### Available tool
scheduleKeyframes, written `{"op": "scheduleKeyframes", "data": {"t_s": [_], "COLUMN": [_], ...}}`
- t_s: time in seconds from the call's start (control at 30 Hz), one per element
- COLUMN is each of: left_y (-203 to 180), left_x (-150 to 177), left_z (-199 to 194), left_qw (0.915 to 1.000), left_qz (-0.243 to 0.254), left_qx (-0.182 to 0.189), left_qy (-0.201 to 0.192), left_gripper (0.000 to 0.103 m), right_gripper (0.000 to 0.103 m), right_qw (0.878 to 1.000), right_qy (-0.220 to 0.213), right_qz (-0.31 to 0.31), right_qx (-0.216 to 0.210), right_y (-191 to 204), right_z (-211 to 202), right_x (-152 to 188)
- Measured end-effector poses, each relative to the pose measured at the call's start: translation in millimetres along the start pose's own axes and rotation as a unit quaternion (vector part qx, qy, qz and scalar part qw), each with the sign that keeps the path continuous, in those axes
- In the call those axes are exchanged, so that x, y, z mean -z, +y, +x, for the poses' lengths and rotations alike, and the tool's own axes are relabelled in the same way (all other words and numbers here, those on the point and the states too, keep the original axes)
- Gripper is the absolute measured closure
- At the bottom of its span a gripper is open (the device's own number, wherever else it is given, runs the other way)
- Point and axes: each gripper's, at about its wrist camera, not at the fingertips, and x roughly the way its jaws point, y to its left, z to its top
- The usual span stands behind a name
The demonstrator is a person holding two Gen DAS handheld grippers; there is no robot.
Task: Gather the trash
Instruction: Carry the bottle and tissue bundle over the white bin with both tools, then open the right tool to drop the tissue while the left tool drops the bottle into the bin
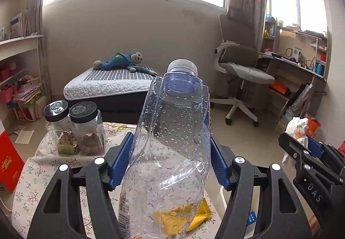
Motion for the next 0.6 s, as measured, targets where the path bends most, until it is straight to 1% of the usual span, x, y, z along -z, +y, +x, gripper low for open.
{"op": "scheduleKeyframes", "data": {"t_s": [0.37, 0.4, 0.43, 0.5, 0.53, 0.6], "left_y": [-62, -67, -72, -84, -90, -102], "left_x": [11, 12, 13, 15, 17, 21], "left_z": [15, 16, 18, 22, 24, 30], "left_qw": [0.9984, 0.998, 0.9974, 0.9961, 0.9955, 0.9939], "left_qz": [0.031, 0.033, 0.034, 0.038, 0.04, 0.042], "left_qx": [0.044, 0.051, 0.059, 0.073, 0.078, 0.091], "left_qy": [0.017, 0.02, 0.024, 0.033, 0.036, 0.046], "left_gripper": [0.037, 0.037, 0.037, 0.037, 0.037, 0.037], "right_gripper": [0.066, 0.064, 0.053, 0.037, 0.033, 0.03], "right_qw": [0.997, 0.997, 0.996, 0.994, 0.993, 0.99], "right_qy": [0.035, 0.036, 0.036, 0.031, 0.03, 0.028], "right_qz": [0.015, 0.019, 0.025, 0.039, 0.046, 0.063], "right_qx": [0.064, 0.071, 0.078, 0.097, 0.105, 0.119], "right_y": [-59, -64, -70, -83, -90, -106], "right_z": [3, 2, 1, -4, -6, -11], "right_x": [17, 19, 20, 21, 21, 23]}}
